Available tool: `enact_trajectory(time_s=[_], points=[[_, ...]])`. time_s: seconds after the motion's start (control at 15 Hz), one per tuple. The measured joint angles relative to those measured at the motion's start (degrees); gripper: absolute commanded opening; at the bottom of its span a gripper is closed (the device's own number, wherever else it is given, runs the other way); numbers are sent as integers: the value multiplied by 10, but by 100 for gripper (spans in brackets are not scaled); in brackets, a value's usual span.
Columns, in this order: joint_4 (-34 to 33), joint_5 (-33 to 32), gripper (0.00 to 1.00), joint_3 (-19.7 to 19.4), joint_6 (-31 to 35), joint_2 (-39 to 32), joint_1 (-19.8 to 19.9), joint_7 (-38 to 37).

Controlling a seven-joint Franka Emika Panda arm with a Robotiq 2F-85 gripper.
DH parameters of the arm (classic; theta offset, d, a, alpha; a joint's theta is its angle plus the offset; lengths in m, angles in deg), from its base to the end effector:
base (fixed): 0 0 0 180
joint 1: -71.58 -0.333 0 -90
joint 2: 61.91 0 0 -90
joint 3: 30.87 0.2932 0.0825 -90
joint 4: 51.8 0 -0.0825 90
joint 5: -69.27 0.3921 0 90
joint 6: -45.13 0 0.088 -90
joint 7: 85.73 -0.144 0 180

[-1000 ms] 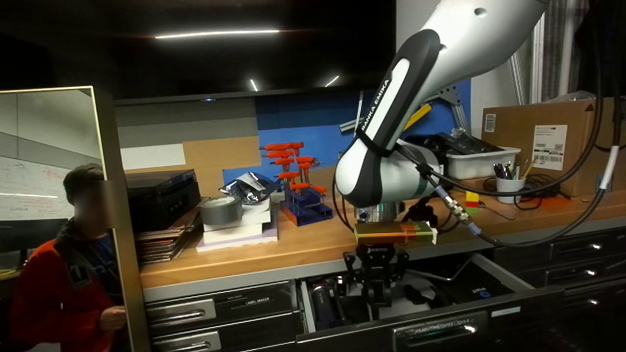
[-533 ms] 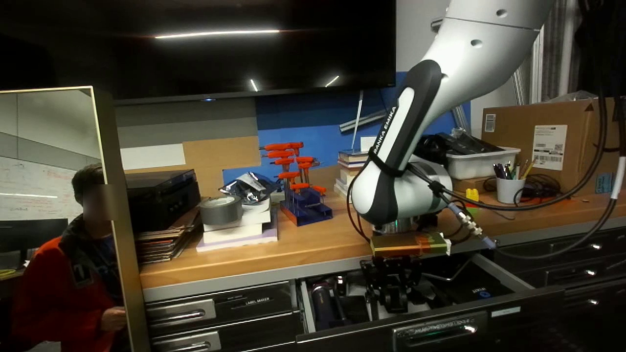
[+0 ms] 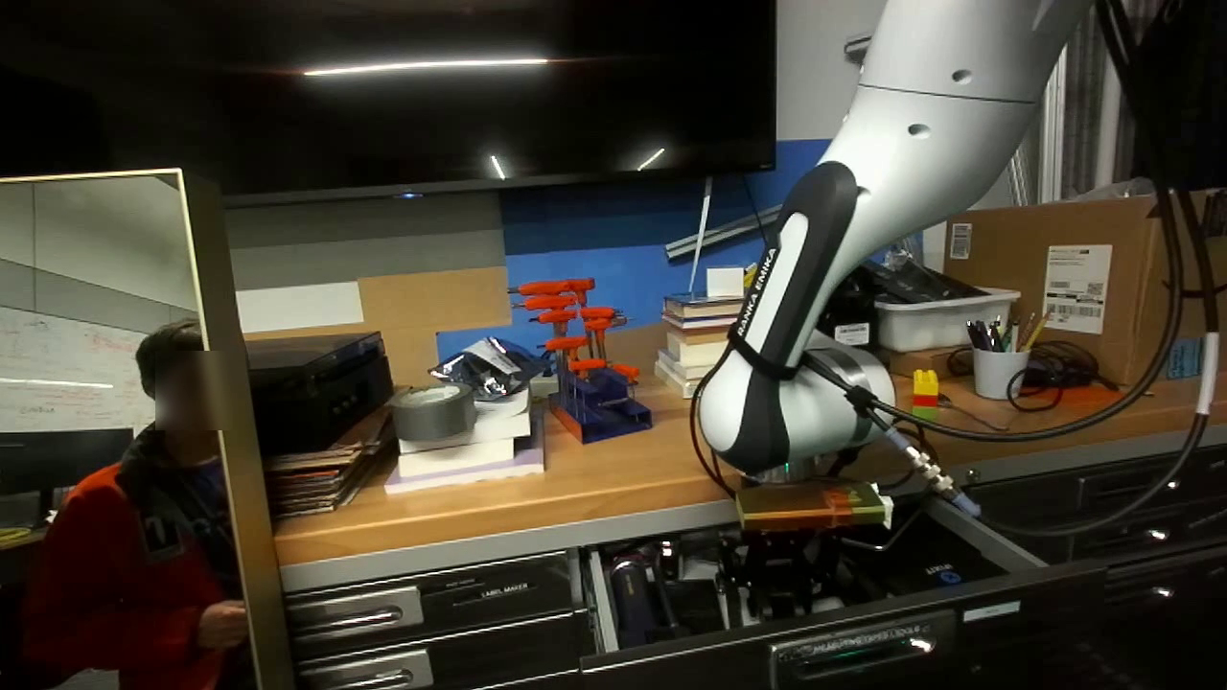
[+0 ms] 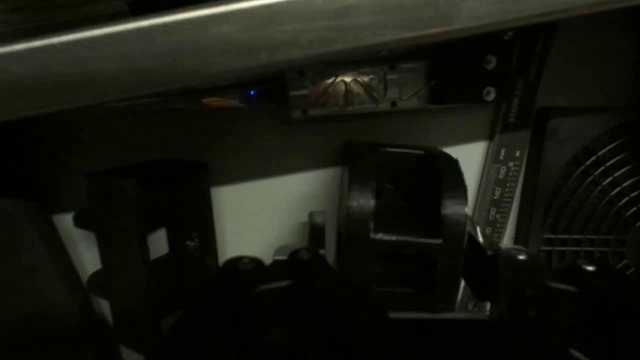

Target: Place the black objects inside the open drawer, push the drawer closed

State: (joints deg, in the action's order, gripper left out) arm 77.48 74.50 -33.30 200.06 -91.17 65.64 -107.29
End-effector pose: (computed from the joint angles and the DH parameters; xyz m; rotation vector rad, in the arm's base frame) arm 0.5136 0.0270 0.0647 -3.0778 0.6146 0.0998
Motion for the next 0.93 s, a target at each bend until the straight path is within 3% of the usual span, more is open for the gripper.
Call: enact_trajectory(time_s=[0.4,0.93], points=[[-3,0,100,0,1,26,-6,-2],[-4,-50,100,-23,-52,150,-26,-61]])
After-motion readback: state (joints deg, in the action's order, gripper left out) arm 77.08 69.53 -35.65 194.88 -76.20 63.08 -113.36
